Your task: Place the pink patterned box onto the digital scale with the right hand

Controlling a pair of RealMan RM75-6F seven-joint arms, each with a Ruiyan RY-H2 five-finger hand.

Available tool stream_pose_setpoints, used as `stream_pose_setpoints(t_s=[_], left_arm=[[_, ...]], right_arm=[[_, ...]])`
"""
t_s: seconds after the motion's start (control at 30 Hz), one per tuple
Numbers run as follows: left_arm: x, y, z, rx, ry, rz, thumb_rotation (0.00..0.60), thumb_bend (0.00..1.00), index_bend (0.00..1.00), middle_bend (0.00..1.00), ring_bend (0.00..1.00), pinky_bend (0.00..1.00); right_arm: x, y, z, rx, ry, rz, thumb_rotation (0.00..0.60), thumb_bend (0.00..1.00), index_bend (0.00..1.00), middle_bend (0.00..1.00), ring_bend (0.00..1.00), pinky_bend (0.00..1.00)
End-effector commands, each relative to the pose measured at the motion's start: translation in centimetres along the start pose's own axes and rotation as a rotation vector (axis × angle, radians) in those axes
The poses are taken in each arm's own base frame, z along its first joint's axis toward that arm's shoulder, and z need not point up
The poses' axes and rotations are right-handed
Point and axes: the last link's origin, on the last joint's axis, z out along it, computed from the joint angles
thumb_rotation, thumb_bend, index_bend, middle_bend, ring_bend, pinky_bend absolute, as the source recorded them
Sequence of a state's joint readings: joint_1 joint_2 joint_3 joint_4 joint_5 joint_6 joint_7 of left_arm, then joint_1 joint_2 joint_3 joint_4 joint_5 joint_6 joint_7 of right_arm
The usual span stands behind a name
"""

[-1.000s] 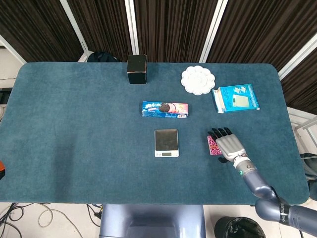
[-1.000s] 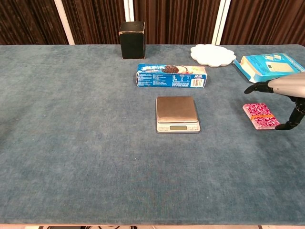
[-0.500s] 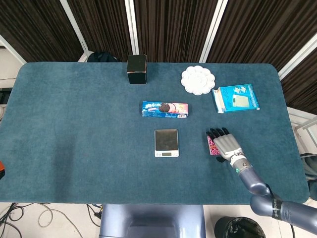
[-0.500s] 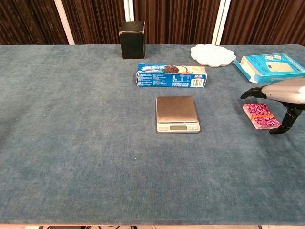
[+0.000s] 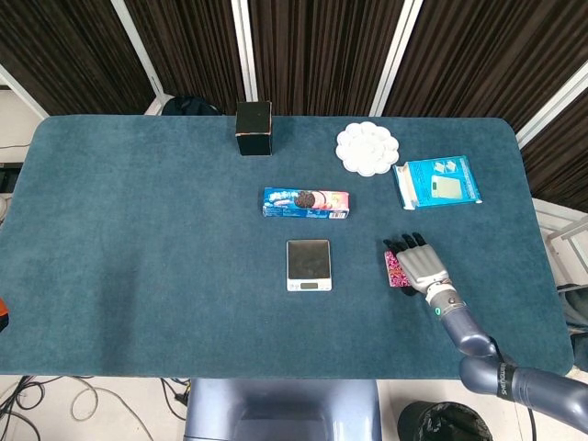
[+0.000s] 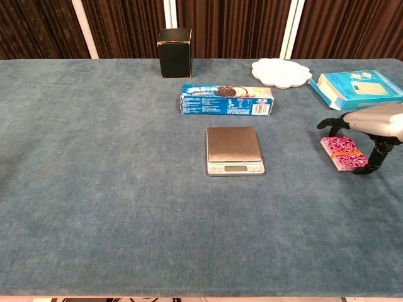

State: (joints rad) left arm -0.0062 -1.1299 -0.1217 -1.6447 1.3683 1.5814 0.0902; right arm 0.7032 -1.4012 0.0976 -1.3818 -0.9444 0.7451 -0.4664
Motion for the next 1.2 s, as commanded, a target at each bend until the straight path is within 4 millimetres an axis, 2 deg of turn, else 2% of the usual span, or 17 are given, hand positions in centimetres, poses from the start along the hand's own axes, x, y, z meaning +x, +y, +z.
stream_pose_setpoints(t_s=[0.03, 0.2, 0.37, 0.6, 0.9, 1.2], left_arm=[[0.0, 0.0, 0.0, 0.000, 0.000, 0.000, 0.600, 0.66, 0.08, 0.00, 0.00, 0.00], [0.0, 0.0, 0.0, 0.000, -0.001, -0.001, 0.600, 0.66, 0.08, 0.00, 0.00, 0.00], [0.0, 0.0, 0.0, 0.002, 0.001, -0.006, 0.600, 0.66, 0.08, 0.00, 0.00, 0.00], [0.1, 0.0, 0.0, 0.004, 0.000, -0.014, 0.600, 0.66, 0.08, 0.00, 0.00, 0.00], [0.1, 0.0, -0.1, 0.006, 0.000, -0.021, 0.600, 0.66, 0.08, 0.00, 0.00, 0.00], [0.2, -0.1, -0.1, 0.013, -0.002, -0.030, 0.600, 0.66, 0.08, 0.00, 0.00, 0.00]], right_arm=[[0.0, 0.0, 0.0, -0.001, 0.010, 0.009, 0.600, 0.32, 0.00, 0.32, 0.07, 0.00], [0.2, -0.1, 0.0, 0.005, 0.032, 0.016, 0.600, 0.32, 0.00, 0.38, 0.13, 0.00], [0.6, -0.6, -0.1, 0.021, 0.049, 0.024, 0.600, 0.32, 0.00, 0.38, 0.14, 0.00], [2.2, -1.9, -0.3, 0.056, 0.082, 0.029, 0.600, 0.32, 0.00, 0.39, 0.14, 0.00], [5.8, -6.2, 0.1, 0.121, 0.144, 0.029, 0.600, 0.32, 0.00, 0.39, 0.14, 0.00], [7.3, -11.2, 1.0, 0.108, 0.130, 0.015, 0.600, 0.32, 0.00, 0.39, 0.14, 0.00]])
